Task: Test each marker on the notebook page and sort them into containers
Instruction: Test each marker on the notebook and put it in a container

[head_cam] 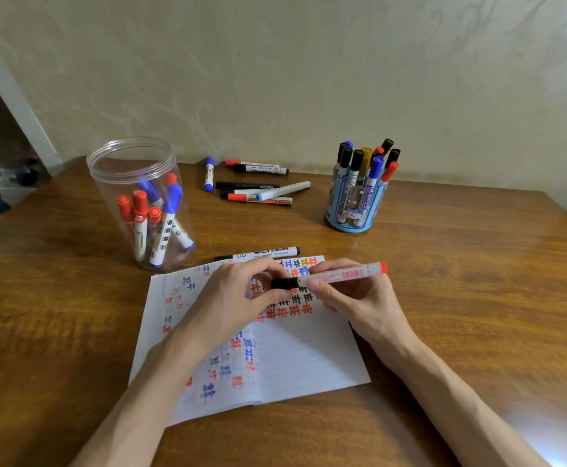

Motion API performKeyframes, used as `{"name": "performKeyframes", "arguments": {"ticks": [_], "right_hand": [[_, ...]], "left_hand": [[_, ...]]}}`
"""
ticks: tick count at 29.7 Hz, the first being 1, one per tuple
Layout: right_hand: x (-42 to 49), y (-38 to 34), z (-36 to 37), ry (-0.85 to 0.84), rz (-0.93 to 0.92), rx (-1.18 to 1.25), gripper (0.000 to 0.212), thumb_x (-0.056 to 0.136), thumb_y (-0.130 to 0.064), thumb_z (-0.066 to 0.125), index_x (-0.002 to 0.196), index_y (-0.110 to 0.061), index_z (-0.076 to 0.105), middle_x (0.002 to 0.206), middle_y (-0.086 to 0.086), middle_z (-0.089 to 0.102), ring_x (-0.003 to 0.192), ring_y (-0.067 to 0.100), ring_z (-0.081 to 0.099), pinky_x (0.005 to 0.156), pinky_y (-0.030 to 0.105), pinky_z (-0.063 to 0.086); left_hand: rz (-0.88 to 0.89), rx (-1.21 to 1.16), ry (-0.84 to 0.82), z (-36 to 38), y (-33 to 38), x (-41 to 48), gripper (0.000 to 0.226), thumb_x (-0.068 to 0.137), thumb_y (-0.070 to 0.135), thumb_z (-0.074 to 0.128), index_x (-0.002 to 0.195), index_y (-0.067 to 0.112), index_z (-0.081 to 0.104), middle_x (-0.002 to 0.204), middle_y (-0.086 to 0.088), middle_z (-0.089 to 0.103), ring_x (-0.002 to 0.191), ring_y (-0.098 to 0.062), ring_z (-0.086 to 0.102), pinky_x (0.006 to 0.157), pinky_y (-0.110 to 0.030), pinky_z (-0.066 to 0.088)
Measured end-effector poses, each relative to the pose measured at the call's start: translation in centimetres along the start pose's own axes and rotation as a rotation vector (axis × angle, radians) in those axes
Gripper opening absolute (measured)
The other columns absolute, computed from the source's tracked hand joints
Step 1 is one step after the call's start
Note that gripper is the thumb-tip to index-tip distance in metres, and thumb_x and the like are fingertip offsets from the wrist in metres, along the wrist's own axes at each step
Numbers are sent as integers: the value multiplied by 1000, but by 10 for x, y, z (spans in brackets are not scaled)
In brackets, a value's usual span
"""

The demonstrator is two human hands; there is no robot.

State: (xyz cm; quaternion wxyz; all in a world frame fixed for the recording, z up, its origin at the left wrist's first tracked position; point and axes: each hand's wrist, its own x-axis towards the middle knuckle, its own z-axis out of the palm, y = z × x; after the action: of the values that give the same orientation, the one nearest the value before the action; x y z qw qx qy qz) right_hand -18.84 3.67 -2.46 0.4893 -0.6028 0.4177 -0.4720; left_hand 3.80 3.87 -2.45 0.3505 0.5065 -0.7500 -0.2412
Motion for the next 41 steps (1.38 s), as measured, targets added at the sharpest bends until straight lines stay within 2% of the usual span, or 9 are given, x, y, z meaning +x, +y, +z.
{"name": "performKeyframes", "arguments": {"ticks": [4, 8, 17, 22, 25, 28, 31, 33, 41], "right_hand": [[1, -5, -8, -66, 201, 287, 27, 105, -22, 61, 115, -5, 78, 102, 21, 78, 82, 27, 72, 70, 30, 57], [3, -6, -18, -13, 166, 105, 19, 97, -24, 71, 104, -8, 78, 87, 12, 78, 75, 25, 71, 65, 31, 57], [3, 6, -14, -65, -20, -64, 16, 99, -14, 69, 103, 0, 75, 88, 16, 77, 74, 26, 74, 67, 30, 60], [2, 6, -17, -88, -1, -110, 17, 97, -22, 71, 104, -8, 77, 90, 10, 79, 81, 18, 74, 72, 29, 59], [2, 2, -14, -159, 40, -133, 17, 93, -25, 76, 103, -13, 79, 101, 2, 81, 96, 17, 78, 79, 30, 62], [4, -4, -1, -245, -10, -207, 18, 91, -24, 78, 106, -15, 80, 104, -4, 81, 94, 12, 77, 76, 27, 60], [8, -17, 14, -319, -60, -326, 27, 91, -37, 76, 113, -21, 81, 109, -13, 80, 102, 7, 75, 90, 27, 60], [10, -23, 25, -352, -74, -361, 30, 92, -40, 75, 117, -23, 79, 110, -15, 79, 102, 4, 74, 91, 27, 60], [23, -35, 111, -518, -259, -407, 22, 100, -14, 68, 119, -19, 77, 113, -12, 78, 101, 3, 74, 91, 23, 59]], "left_hand": [[-40, -15, 31, -3, -8, 2, 19, 90, 36, 73, 109, 40, 71, 96, 25, 69, 64, -15, 59, 57, -22, 50], [-33, -43, 39, -3, -12, 3, 29, 86, 50, 63, 111, 40, 73, 101, 24, 72, 85, -23, 70, 72, -46, 57], [-21, -2, 100, -1, -11, 1, 23, 92, 21, 73, 113, 28, 78, 97, 15, 76, 88, -14, 71, 72, -42, 59], [-72, -32, 62, -6, -7, -1, 20, 93, 26, 71, 110, 35, 73, 101, 26, 71, 96, -9, 69, 77, -37, 60], [-46, -144, 76, -15, 4, 2, 15, 93, 25, 70, 106, 33, 69, 100, 22, 70, 102, -7, 66, 82, -31, 58], [-7, -308, 117, -27, 22, -1, 10, 94, 25, 70, 103, 21, 71, 97, 10, 72, 100, -14, 68, 82, -30, 58], [-7, -437, 195, -45, 31, -14, 15, 95, 25, 69, 105, 15, 72, 99, 3, 73, 102, -18, 69, 86, -33, 57], [13, -467, 295, -63, 33, -26, 17, 95, 20, 68, 107, 8, 71, 100, -1, 75, 101, -16, 70, 86, -26, 54], [-61, -278, 496, -137, 28, -111, 27, 94, 25, 67, 117, 12, 70, 108, 0, 74, 109, -21, 70, 91, -28, 57]]}}
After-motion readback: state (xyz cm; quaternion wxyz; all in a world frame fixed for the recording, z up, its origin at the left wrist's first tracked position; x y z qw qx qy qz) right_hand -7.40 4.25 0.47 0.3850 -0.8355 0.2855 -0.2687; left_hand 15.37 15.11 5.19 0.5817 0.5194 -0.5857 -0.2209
